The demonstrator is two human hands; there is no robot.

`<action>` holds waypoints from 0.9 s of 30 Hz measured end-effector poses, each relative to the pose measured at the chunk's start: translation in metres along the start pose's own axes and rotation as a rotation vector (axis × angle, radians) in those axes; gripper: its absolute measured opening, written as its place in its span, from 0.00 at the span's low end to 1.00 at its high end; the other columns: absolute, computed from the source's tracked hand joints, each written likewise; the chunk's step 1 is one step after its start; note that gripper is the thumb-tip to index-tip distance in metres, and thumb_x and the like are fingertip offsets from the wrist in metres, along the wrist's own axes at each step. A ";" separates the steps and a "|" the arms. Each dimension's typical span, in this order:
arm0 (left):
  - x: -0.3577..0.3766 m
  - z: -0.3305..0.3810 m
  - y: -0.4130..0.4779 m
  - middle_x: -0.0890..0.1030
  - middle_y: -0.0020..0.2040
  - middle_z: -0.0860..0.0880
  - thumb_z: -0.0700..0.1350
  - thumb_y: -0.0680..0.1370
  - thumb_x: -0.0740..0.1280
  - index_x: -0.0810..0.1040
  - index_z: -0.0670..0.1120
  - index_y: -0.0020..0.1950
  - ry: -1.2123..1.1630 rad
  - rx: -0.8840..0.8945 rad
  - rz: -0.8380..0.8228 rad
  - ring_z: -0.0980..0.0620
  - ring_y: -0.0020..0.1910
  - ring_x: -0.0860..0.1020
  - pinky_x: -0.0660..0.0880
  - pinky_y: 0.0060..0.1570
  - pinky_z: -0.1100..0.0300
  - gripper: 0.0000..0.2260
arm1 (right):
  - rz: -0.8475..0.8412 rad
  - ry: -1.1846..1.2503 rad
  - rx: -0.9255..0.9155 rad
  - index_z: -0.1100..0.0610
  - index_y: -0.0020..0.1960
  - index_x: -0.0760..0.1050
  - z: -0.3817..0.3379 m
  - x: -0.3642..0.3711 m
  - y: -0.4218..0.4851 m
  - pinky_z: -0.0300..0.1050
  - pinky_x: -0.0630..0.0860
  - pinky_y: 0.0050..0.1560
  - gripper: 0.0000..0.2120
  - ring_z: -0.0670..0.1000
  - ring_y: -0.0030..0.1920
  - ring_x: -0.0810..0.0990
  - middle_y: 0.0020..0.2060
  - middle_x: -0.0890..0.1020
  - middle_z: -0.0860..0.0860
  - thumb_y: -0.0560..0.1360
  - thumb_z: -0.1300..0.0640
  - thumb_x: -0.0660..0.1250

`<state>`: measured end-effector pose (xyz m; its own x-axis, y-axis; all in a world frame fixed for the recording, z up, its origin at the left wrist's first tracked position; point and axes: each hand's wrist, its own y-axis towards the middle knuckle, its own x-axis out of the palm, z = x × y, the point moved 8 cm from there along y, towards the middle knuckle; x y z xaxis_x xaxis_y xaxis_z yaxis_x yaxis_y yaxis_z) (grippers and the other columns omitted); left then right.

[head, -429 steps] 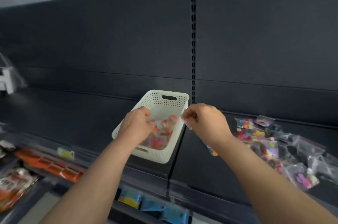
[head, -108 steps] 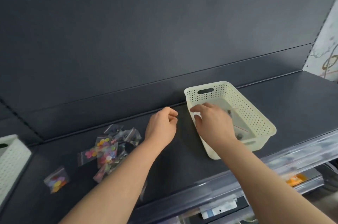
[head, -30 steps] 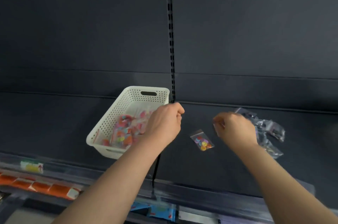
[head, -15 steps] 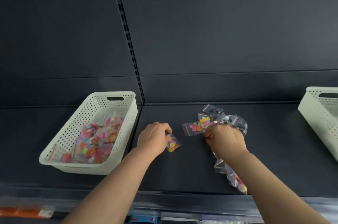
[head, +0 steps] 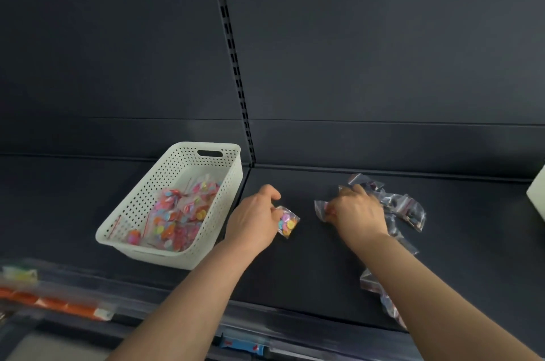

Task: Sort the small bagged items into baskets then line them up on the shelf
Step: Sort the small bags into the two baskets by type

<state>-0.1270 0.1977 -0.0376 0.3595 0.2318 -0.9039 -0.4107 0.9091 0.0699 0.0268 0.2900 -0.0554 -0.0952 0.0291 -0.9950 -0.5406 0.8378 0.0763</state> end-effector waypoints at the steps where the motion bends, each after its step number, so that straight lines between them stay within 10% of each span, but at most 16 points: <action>1: -0.004 0.000 -0.001 0.82 0.51 0.55 0.46 0.80 0.65 0.73 0.51 0.62 -0.021 -0.006 0.005 0.54 0.51 0.79 0.76 0.48 0.55 0.11 | 0.016 0.003 -0.006 0.47 0.50 0.82 -0.002 -0.001 0.000 0.46 0.68 0.53 0.09 0.53 0.58 0.72 0.52 0.78 0.48 0.75 0.54 0.63; 11: -0.118 -0.066 -0.008 0.81 0.51 0.53 0.43 0.80 0.63 0.77 0.51 0.58 -0.042 -0.173 0.485 0.49 0.48 0.78 0.76 0.44 0.52 0.08 | 0.226 0.394 -0.123 0.50 0.47 0.78 -0.069 -0.036 0.015 0.46 0.72 0.38 0.05 0.56 0.45 0.80 0.46 0.79 0.48 0.78 0.54 0.64; 27: -0.141 -0.166 -0.021 0.80 0.57 0.56 0.47 0.79 0.66 0.78 0.53 0.61 0.091 -0.237 0.263 0.55 0.54 0.76 0.74 0.47 0.60 0.11 | 0.130 0.333 -0.370 0.49 0.55 0.80 -0.226 -0.036 0.066 0.47 0.70 0.56 0.09 0.50 0.55 0.77 0.53 0.81 0.46 0.79 0.54 0.62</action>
<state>-0.3079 0.0880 0.0188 0.1438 0.4055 -0.9027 -0.6660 0.7144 0.2148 -0.1945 0.2205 0.0004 -0.4099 -0.1051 -0.9061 -0.7602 0.5883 0.2757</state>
